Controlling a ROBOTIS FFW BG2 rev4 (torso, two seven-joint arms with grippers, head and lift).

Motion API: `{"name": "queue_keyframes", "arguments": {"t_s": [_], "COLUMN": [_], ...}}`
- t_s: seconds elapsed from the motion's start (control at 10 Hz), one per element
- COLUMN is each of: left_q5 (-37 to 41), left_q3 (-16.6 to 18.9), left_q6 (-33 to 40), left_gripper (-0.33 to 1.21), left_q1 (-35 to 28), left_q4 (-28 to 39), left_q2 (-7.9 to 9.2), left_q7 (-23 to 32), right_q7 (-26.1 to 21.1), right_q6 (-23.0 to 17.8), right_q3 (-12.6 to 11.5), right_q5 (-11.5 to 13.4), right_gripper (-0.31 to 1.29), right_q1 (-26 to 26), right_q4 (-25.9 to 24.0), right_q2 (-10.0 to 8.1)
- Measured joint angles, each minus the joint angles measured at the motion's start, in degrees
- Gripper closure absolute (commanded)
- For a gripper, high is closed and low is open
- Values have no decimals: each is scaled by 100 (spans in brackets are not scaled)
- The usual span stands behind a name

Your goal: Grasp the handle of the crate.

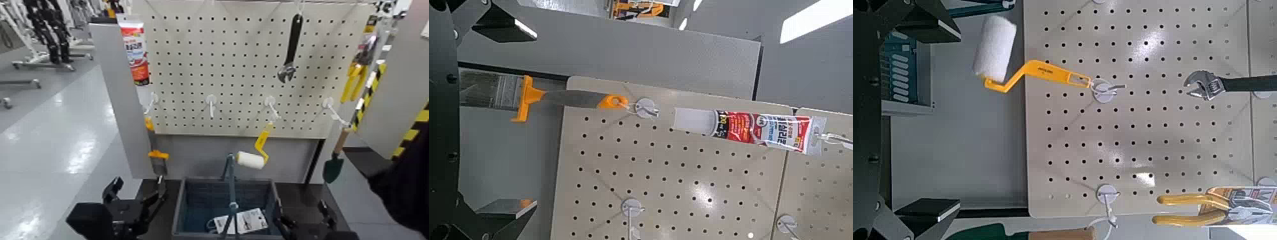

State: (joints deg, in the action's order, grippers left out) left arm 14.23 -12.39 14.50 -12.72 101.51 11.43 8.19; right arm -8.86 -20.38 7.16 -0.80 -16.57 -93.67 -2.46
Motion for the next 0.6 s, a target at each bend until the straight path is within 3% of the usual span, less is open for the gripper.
{"name": "queue_keyframes", "arguments": {"t_s": [0.6], "left_q5": [90], "left_q3": [0], "left_q6": [-111], "left_gripper": [13], "left_q1": [24], "left_q4": [9], "left_q2": [-9], "left_q7": [-61], "right_q7": [-117], "right_q6": [8], "right_q3": [28], "right_q5": [72], "right_gripper": [13], "right_q1": [-1], "right_q4": [-20], "right_q2": [-9]}}
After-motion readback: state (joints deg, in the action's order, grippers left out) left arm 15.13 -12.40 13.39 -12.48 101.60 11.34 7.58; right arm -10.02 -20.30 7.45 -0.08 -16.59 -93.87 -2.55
